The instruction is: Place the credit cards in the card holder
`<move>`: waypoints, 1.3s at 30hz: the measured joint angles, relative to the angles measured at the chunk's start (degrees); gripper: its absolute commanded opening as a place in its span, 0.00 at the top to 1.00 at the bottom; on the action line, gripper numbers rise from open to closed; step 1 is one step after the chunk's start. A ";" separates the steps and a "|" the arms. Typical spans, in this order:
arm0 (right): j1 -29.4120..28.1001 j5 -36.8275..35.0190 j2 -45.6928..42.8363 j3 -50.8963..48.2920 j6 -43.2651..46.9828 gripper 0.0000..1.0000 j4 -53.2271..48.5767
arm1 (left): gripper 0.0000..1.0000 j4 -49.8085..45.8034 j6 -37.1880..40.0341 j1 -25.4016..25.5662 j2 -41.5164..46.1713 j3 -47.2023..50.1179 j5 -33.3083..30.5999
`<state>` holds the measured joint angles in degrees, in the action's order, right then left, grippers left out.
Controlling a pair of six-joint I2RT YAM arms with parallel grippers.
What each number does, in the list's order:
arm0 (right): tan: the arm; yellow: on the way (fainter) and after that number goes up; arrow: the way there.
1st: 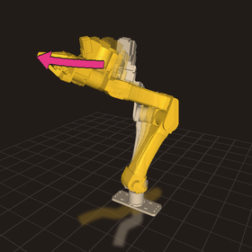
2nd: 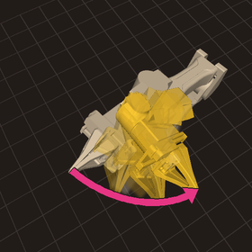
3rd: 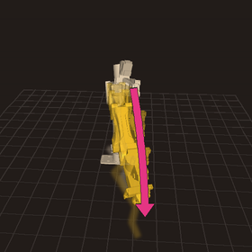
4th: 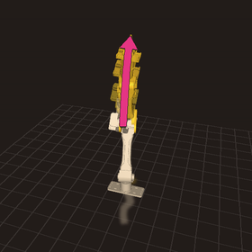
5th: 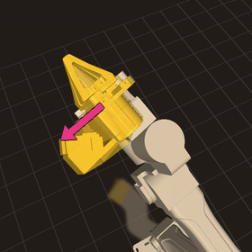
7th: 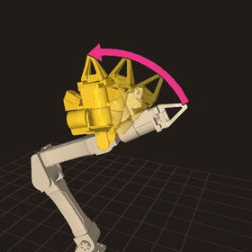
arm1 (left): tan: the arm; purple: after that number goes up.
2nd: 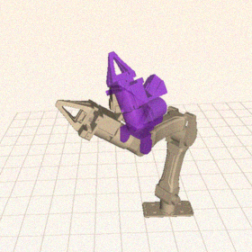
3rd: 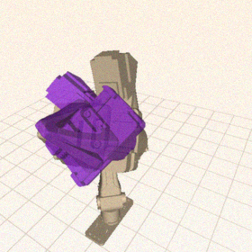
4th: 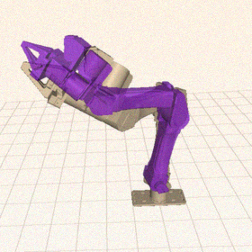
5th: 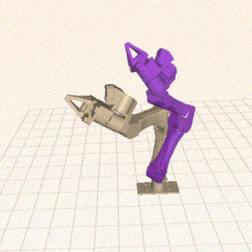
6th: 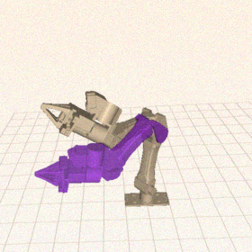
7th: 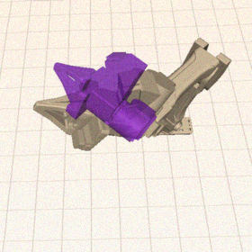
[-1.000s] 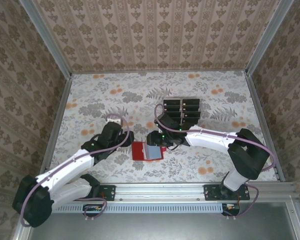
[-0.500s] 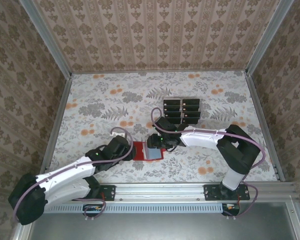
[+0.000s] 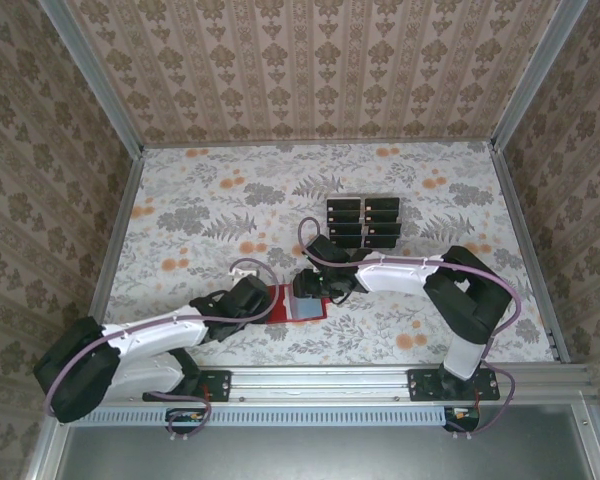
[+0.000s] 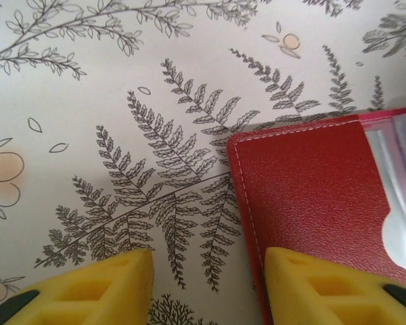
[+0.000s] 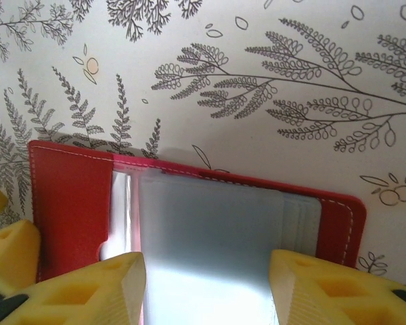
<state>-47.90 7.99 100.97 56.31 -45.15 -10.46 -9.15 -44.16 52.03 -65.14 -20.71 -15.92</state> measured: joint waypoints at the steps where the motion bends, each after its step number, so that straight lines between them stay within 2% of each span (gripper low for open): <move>1: 0.00 0.15 0.17 0.00 0.00 0.48 0.28 | 0.52 0.59 0.04 -0.09 -0.76 0.09 -0.39; 12: -0.76 4.09 2.19 0.61 -3.13 0.48 5.46 | 0.52 4.13 2.40 -2.64 -3.98 -0.07 -0.35; 20: -1.25 4.98 2.19 0.28 -7.85 0.48 8.52 | 0.42 5.44 4.28 -4.87 -1.66 0.39 1.92; 23: -1.25 5.01 2.19 -0.35 -9.55 0.48 9.73 | 0.39 4.57 4.63 -6.23 1.62 1.70 1.51; 33: -1.27 5.79 2.21 -1.75 -14.78 0.47 13.68 | 0.36 -1.46 4.76 -6.23 18.67 3.72 2.19; 39: -1.51 6.03 2.27 -2.16 -16.92 0.47 15.65 | 0.35 -2.69 3.65 -2.89 20.83 3.85 2.86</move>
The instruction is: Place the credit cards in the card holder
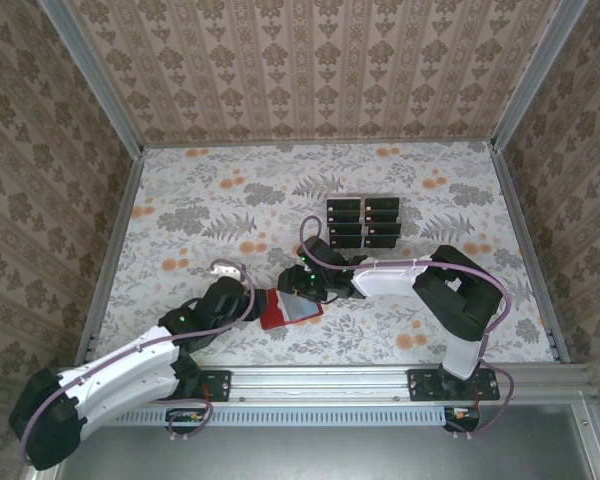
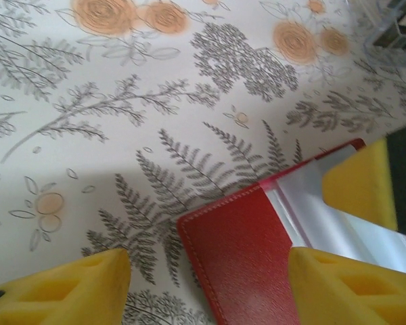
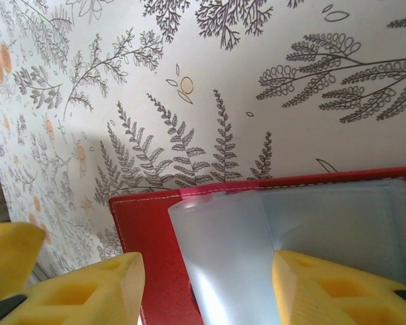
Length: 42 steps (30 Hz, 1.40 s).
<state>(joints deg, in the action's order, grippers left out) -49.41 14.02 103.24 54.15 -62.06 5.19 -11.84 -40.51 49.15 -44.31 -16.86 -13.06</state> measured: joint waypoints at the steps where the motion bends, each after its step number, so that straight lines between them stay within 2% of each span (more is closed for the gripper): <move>1: -0.02 0.02 0.00 0.00 -0.35 0.47 0.31 | 0.35 0.04 -0.33 0.96 -0.20 0.00 -0.07; 9: -0.55 0.61 0.02 0.00 -2.71 0.47 2.12 | 0.33 2.38 -3.61 8.44 -4.98 0.63 -1.64; 19: -0.81 1.31 0.94 0.00 -3.98 0.47 2.43 | 0.34 3.23 -7.67 13.90 -6.34 0.68 -7.06; 25: -0.81 1.27 0.98 0.00 -2.34 0.47 2.23 | 0.34 -0.57 -11.91 14.32 -2.21 0.83 -11.23; 31: -0.79 0.68 0.28 1.01 1.99 0.46 -0.98 | 0.32 -1.97 -15.41 14.32 -2.12 1.92 -12.31; 38: 0.15 -4.85 -7.54 4.52 10.27 0.46 -10.97 | 0.31 -1.31 -18.16 14.32 -4.09 3.78 -12.28; 42: 1.29 -9.20 -8.98 6.45 15.02 0.42 -16.50 | 0.29 0.28 -18.51 14.32 -5.14 3.78 -12.26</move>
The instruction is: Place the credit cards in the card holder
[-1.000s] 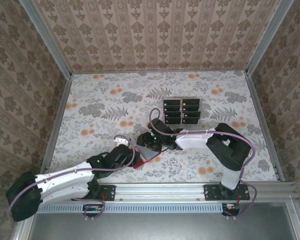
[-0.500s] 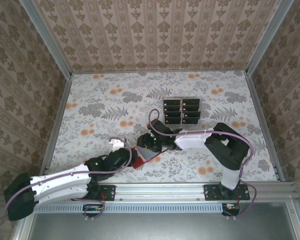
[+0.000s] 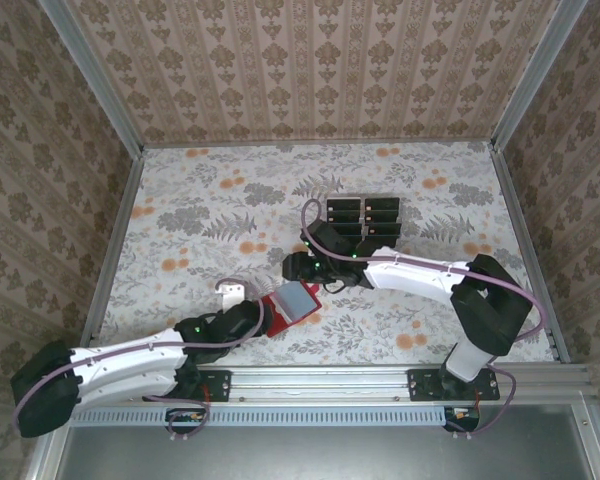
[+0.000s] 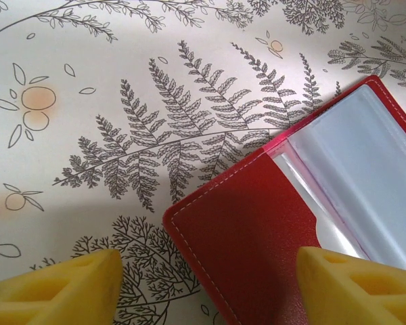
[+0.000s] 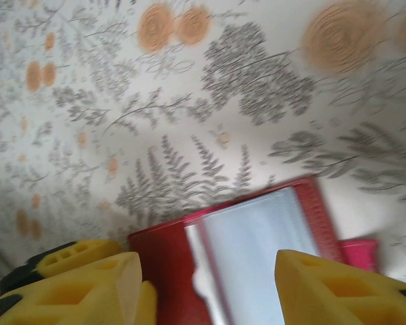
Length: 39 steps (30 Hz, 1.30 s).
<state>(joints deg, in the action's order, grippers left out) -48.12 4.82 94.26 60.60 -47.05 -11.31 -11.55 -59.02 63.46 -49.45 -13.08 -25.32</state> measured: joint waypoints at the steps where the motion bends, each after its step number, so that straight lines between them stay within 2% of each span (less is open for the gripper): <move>1: 0.17 -0.85 0.02 0.09 0.83 0.41 -1.18 | 0.29 0.35 -0.13 0.00 -0.26 0.00 0.00; 7: 0.74 -5.14 2.29 0.13 4.87 0.42 -6.99 | 0.27 2.51 -0.22 0.00 -1.77 0.00 -0.02; 11: 1.20 -6.27 5.27 0.20 6.03 0.49 -7.89 | 0.24 3.78 -0.22 -0.13 -2.62 0.00 0.02; 14: 1.70 -6.62 6.86 0.57 6.60 0.64 -8.28 | 0.24 5.35 -0.24 -0.59 -3.48 0.00 0.31; 18: 2.58 -6.88 7.74 0.96 6.80 0.88 -8.22 | 0.30 8.35 -0.35 -2.10 -5.60 0.00 1.22; 23: 3.48 -7.58 7.65 0.44 5.88 0.99 -7.98 | 0.43 12.52 0.04 -4.57 -8.50 -0.02 2.71; 31: 4.39 -9.60 3.06 -8.15 -1.29 1.00 -5.55 | 0.73 18.43 4.55 -10.97 -15.08 -2.16 6.64; 37: 4.37 -10.62 -1.88 -15.17 -9.16 1.00 -1.29 | 0.76 23.71 9.57 -17.03 -23.67 -7.32 11.52; 39: 4.39 -10.69 -2.69 -16.22 -10.82 0.94 -0.57 | 0.76 24.94 11.21 -18.51 -26.56 -9.33 13.18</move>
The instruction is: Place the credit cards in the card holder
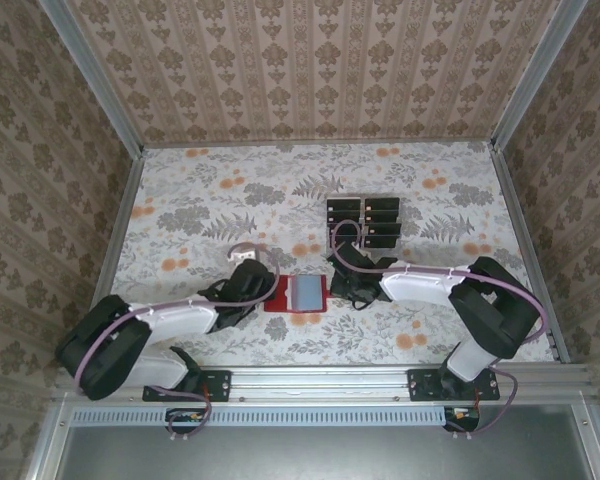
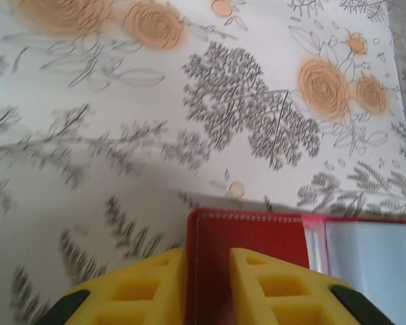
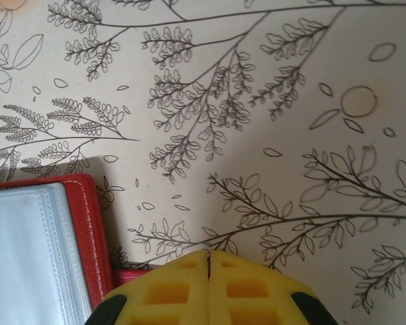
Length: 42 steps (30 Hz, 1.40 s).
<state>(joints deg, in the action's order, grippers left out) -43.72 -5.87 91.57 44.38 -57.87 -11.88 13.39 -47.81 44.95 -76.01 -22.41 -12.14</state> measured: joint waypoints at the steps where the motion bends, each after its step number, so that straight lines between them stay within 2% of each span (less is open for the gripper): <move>1: 0.04 -0.02 -0.09 -0.04 -0.55 0.90 0.02 | 0.75 0.52 0.90 -0.72 -1.46 -1.25 0.92; 3: 0.22 0.00 -0.09 -0.04 -0.98 0.81 0.20 | 0.72 1.53 2.21 -1.44 -3.41 -2.91 2.27; 7: 1.33 0.11 -0.57 -0.04 -0.37 0.61 0.15 | 0.51 2.34 3.96 -1.66 -3.80 -3.69 4.04; 9: 2.08 0.13 -1.84 -0.04 0.02 0.56 -0.28 | 0.42 1.62 4.81 -1.79 -2.67 -3.54 4.33; 13: 2.75 0.35 -6.19 0.15 1.77 0.53 -1.49 | 0.35 -1.92 5.84 -2.82 3.17 -3.21 4.35; 20: 2.14 5.14 -8.17 6.01 5.95 0.49 -5.18 | 0.32 -12.83 8.35 -3.37 11.06 -3.28 4.31; 26: -0.90 8.46 -2.56 14.43 8.72 0.48 -6.27 | 0.34 -20.48 9.09 -0.59 11.80 -3.28 4.22; 34: -2.67 9.60 5.53 17.44 10.01 0.48 -7.21 | 0.39 -23.74 8.81 3.98 11.21 -3.23 1.18; 42: -2.67 9.57 8.46 18.60 10.43 0.48 -7.89 | 0.45 -24.41 8.41 4.90 8.37 -2.32 -1.29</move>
<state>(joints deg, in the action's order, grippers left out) -46.39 3.70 100.03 62.98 -47.44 -19.77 -11.03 -39.40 49.84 -67.64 -24.73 -13.43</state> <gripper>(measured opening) 0.523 0.559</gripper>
